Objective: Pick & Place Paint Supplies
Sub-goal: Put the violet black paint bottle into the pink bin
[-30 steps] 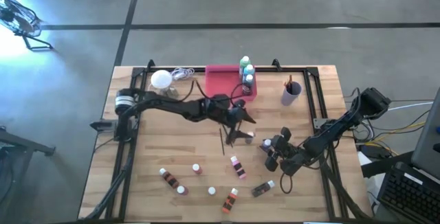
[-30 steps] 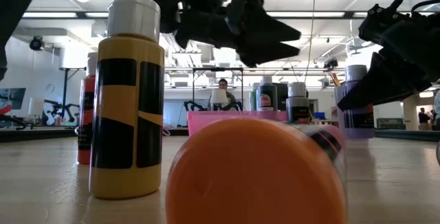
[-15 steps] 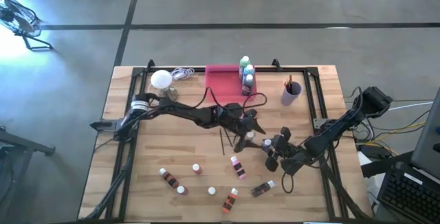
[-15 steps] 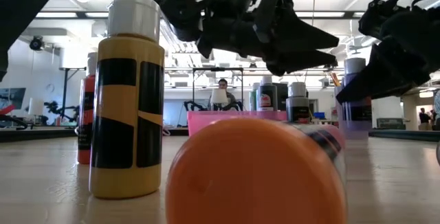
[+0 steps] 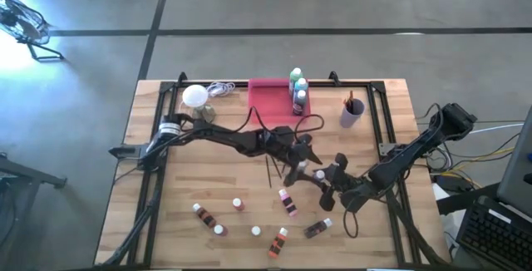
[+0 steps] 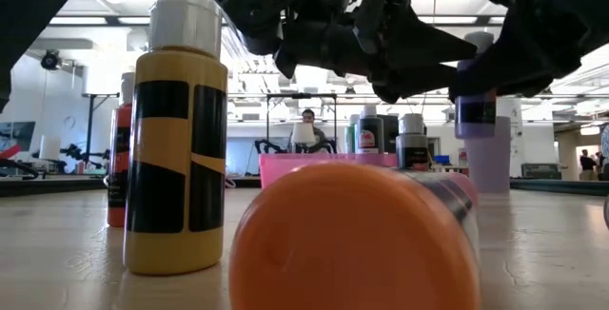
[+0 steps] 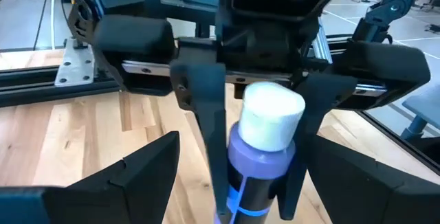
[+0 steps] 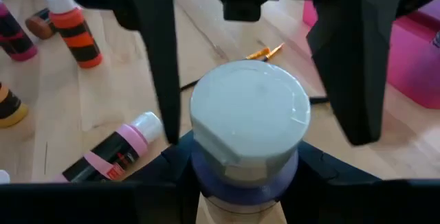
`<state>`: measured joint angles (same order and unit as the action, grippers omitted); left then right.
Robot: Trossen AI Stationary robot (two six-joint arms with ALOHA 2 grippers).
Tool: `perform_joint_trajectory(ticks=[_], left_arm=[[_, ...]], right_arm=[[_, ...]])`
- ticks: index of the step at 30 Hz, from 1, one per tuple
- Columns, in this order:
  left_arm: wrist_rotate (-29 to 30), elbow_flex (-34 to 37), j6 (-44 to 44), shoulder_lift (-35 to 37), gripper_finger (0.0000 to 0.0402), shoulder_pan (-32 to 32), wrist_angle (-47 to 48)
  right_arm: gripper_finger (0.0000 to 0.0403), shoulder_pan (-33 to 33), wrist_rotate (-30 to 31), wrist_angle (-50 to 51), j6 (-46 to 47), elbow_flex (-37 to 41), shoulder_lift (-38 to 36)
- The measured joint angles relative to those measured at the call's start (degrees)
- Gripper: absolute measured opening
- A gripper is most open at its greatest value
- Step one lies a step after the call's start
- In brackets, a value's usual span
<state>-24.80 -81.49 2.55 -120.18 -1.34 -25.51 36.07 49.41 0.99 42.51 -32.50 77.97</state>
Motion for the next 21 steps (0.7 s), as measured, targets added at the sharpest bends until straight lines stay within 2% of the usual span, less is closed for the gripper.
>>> perform_joint_trajectory(ticks=[11, 21], left_arm=[[-2.16, -2.0, 0.44, 0.0, 0.0312, 1.92, -0.38], [2.34, -2.25, 1.06, 0.01, 0.0311, 2.18, -0.18]], right_arm=[[0.0136, -0.02, 0.11, 0.09, -0.12, -0.1, 0.0], [0.0133, -0.02, 0.19, 0.07, -0.14, -0.1, 0.02]])
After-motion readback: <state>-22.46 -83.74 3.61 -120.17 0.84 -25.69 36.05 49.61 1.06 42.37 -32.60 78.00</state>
